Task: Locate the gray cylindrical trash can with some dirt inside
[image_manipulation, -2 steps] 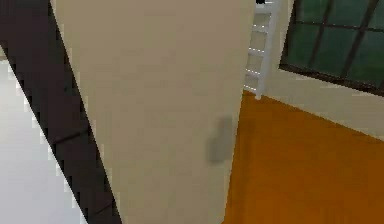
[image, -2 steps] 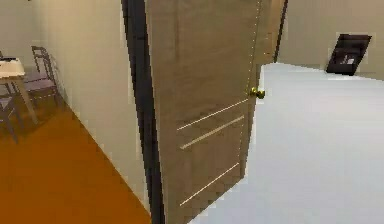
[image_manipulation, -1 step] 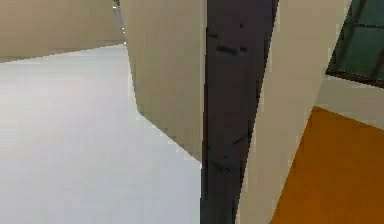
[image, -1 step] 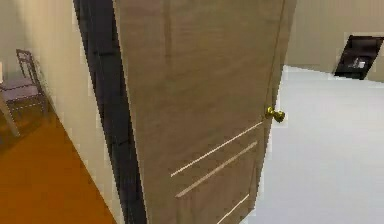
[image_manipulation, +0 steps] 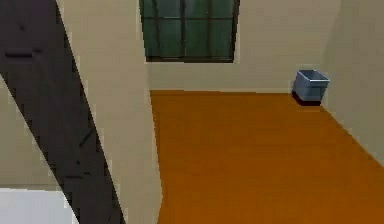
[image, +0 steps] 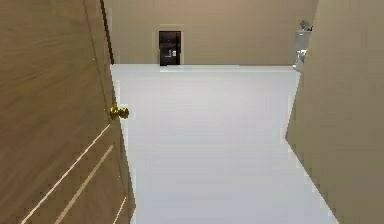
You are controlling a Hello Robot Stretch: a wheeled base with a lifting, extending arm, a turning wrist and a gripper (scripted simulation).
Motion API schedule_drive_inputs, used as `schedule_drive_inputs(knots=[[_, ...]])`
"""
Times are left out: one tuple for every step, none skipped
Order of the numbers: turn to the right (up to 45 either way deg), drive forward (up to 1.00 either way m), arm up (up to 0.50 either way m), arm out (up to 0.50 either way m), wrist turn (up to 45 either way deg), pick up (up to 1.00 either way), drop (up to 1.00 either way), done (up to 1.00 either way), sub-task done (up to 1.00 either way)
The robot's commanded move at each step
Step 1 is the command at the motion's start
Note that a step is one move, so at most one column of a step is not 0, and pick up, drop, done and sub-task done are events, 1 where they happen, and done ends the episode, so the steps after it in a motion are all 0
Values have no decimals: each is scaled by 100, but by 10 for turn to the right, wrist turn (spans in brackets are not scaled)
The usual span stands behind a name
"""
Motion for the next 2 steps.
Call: schedule_drive_inputs(knots=[[60,0,0,0,0,0,0,0,0],[0,100,0,0,0,0,0,0,0]])
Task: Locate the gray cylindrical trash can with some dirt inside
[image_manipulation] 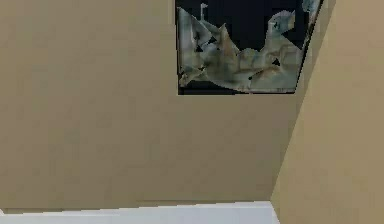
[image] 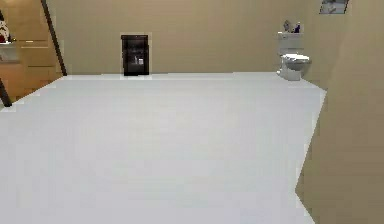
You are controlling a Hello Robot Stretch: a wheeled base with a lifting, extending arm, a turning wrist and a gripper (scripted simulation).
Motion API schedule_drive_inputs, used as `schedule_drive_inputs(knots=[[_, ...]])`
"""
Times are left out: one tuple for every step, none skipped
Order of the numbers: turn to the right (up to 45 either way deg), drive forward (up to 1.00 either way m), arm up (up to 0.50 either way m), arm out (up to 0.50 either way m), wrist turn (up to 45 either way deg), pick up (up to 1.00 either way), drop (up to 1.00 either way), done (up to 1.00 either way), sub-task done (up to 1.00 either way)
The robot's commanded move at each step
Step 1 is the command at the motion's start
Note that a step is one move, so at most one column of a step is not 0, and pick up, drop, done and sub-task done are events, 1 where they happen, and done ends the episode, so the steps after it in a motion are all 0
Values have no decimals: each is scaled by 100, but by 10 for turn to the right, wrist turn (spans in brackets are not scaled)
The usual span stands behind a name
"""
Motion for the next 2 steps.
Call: schedule_drive_inputs(knots=[[0,25,0,0,0,0,0,0,0],[-330,0,0,0,0,0,0,0,0]])
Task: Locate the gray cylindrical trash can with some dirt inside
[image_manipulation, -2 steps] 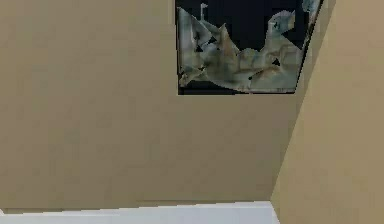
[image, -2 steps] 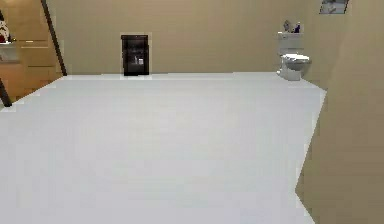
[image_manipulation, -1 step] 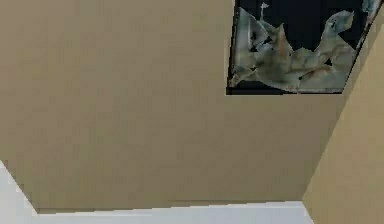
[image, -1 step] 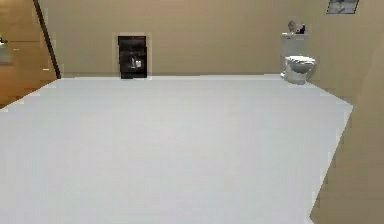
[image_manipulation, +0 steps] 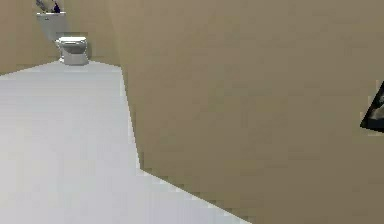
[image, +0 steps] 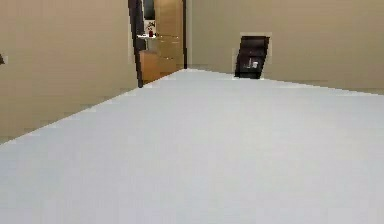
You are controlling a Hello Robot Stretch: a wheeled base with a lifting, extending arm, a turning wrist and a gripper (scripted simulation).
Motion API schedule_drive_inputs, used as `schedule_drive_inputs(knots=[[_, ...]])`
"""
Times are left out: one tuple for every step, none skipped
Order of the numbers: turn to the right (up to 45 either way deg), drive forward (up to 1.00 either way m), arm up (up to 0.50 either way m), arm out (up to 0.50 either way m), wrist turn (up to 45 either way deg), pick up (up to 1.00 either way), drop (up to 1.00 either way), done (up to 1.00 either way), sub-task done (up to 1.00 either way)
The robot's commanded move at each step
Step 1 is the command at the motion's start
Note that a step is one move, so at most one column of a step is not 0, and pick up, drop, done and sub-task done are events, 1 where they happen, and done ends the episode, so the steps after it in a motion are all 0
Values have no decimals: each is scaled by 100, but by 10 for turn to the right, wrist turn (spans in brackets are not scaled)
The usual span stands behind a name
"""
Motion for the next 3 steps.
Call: schedule_drive_inputs(knots=[[0,50,0,0,0,0,0,0,0],[-60,0,0,0,0,0,0,0,0],[0,100,0,0,0,0,0,0,0]])
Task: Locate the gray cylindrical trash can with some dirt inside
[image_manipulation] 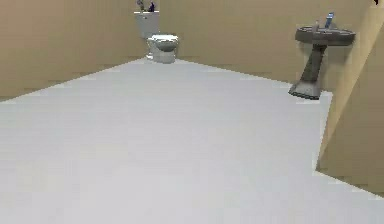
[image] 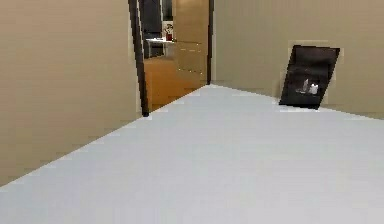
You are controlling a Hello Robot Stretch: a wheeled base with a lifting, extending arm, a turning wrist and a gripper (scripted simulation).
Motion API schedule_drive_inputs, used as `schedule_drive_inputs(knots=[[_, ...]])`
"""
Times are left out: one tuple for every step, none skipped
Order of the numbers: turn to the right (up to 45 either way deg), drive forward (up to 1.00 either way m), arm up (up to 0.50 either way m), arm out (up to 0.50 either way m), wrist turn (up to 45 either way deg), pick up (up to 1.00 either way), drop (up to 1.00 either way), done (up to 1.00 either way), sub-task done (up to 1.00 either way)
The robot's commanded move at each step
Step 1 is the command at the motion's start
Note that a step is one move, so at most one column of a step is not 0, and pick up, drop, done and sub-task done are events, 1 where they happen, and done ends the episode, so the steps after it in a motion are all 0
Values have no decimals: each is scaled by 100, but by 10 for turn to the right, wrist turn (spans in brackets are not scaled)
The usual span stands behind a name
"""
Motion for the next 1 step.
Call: schedule_drive_inputs(knots=[[0,100,0,0,0,0,0,0,0]])
